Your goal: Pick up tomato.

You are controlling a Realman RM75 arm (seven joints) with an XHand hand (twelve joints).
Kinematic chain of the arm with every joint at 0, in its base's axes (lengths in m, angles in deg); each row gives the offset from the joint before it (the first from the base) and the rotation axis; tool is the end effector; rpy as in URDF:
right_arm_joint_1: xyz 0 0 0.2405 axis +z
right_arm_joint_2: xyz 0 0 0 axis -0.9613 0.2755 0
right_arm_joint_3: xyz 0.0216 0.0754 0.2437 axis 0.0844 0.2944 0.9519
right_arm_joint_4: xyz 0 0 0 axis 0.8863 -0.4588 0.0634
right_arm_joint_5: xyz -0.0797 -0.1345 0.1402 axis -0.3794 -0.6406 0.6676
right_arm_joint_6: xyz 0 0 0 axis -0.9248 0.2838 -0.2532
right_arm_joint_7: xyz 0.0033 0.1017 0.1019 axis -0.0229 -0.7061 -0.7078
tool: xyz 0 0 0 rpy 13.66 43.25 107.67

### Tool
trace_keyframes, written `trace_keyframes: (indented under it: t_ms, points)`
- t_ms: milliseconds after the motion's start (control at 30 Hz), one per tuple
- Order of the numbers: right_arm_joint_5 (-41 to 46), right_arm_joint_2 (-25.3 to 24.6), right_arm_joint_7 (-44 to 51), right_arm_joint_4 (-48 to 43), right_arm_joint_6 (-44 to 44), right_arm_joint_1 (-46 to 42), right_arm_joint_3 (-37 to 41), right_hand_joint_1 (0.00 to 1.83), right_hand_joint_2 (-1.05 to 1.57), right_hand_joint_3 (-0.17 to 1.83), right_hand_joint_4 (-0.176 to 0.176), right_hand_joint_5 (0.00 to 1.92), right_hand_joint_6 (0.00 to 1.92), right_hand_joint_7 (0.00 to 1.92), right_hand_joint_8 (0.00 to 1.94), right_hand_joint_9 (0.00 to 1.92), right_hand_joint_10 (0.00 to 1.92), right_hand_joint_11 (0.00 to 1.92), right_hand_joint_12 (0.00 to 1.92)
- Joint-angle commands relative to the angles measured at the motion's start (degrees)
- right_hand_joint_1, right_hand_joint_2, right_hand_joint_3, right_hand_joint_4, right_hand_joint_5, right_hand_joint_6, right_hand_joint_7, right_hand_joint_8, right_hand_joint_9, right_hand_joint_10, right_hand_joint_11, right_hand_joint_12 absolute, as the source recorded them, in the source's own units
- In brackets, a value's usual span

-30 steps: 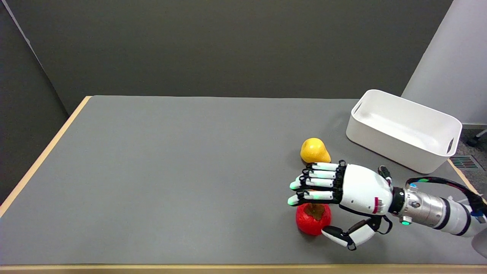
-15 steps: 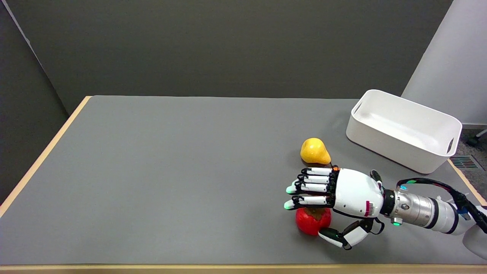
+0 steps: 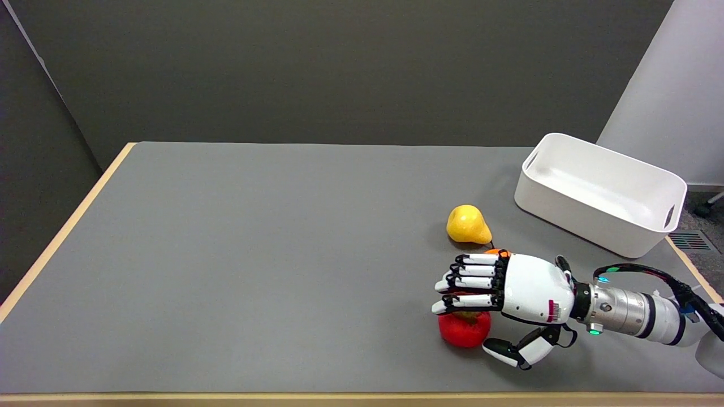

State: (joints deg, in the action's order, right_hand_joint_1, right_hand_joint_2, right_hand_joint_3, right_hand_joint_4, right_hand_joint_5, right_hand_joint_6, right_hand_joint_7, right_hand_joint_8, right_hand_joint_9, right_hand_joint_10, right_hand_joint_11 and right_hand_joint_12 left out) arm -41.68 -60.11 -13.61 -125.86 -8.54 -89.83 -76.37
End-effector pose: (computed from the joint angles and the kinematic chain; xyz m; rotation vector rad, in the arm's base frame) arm -0.2814 -0.1979 0.3958 2.4864 0.1755 -0.0849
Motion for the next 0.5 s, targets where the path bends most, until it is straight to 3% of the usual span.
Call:
trace_keyframes:
  t_ms: [33,500]
  points:
    - [-0.8,1.9,0.6,1.5,0.9,1.2,-0.9,0.71,0.61,1.01,0.145,0.27,0.57,0.36,0.42,0.32,0.73,0.29,1.42]
    - [-2.6,1.9,0.6,1.1,-0.7,3.2,-4.0,0.73,0.60,1.01,0.142,0.26,0.55,0.34,0.41,0.33,0.74,0.33,1.47]
